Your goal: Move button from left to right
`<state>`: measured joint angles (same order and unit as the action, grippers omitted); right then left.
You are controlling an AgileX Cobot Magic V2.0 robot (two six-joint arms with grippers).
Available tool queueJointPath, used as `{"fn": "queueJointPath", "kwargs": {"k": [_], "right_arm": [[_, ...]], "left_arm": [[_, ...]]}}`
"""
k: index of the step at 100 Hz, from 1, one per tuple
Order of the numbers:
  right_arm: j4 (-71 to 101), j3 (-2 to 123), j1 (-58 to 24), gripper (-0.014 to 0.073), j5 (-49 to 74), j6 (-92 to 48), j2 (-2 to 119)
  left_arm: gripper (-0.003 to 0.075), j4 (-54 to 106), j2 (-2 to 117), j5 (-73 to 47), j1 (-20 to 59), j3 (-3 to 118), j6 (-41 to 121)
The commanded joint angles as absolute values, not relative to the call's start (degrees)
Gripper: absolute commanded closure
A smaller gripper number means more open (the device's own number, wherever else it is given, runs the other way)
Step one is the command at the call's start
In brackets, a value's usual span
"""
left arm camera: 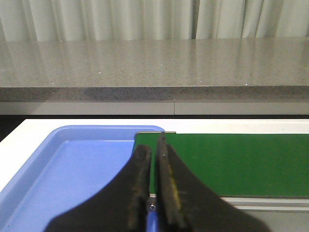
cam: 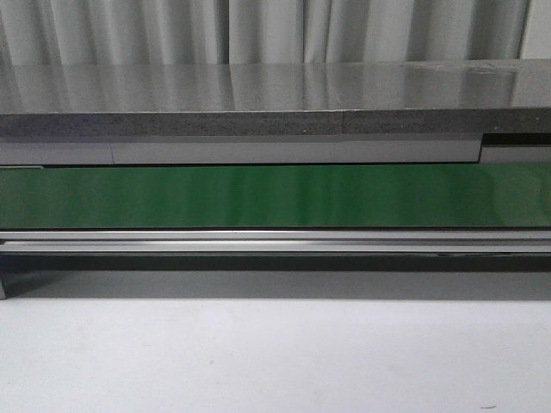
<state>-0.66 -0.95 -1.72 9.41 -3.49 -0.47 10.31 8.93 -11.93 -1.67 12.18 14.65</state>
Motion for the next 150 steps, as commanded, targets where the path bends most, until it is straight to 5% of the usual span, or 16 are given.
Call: {"fn": "queueJointPath", "kwargs": {"k": [1,150], "right_arm": [[-1.3,-0.6,-1.34,0.0662,2.68,-3.33,-1.5],[-1.3,-1.73,-1.34,0.0662,0.61,-3.33,-1.5]], "left_arm": [[0.0715,10.96,9.59,-6.88,-1.33,13.86,14.68],[0.0715,10.96,9.59,-6.88,-1.33,13.86,14.68]]}}
